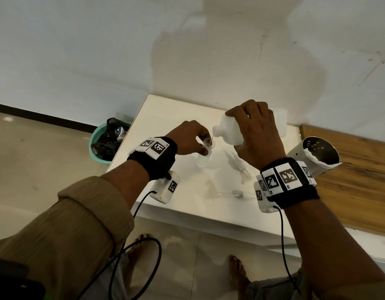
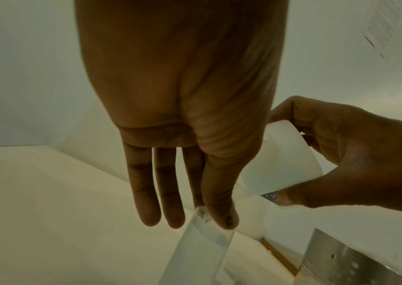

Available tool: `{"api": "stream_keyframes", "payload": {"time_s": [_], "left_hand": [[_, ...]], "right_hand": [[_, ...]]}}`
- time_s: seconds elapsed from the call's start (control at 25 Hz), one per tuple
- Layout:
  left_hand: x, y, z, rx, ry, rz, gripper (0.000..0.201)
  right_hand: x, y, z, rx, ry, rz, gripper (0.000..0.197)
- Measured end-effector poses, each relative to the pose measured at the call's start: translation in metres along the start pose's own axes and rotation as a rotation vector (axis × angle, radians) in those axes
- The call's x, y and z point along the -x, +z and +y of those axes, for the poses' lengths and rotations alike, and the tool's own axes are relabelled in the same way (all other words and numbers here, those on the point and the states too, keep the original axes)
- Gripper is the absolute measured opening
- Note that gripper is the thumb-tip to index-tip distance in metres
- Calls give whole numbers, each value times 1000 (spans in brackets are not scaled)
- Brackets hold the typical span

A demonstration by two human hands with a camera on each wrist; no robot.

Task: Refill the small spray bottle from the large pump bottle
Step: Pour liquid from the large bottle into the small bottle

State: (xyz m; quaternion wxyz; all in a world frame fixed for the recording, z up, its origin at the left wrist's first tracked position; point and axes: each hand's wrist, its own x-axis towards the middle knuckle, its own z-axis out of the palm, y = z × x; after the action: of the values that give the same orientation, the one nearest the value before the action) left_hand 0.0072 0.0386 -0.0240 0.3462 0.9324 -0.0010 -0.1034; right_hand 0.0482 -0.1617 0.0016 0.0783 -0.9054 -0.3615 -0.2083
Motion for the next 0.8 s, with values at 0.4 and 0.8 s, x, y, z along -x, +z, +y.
{"api": "stream_keyframes", "payload": {"time_s": [0.4, 0.8], "left_hand": [[1, 0, 0, -3, 3, 0, 30], [1, 0, 0, -4, -1, 1, 31]], "right_hand": [[0, 0, -1, -5, -1, 1, 68], [1, 1, -1, -1, -1, -2, 70]]}}
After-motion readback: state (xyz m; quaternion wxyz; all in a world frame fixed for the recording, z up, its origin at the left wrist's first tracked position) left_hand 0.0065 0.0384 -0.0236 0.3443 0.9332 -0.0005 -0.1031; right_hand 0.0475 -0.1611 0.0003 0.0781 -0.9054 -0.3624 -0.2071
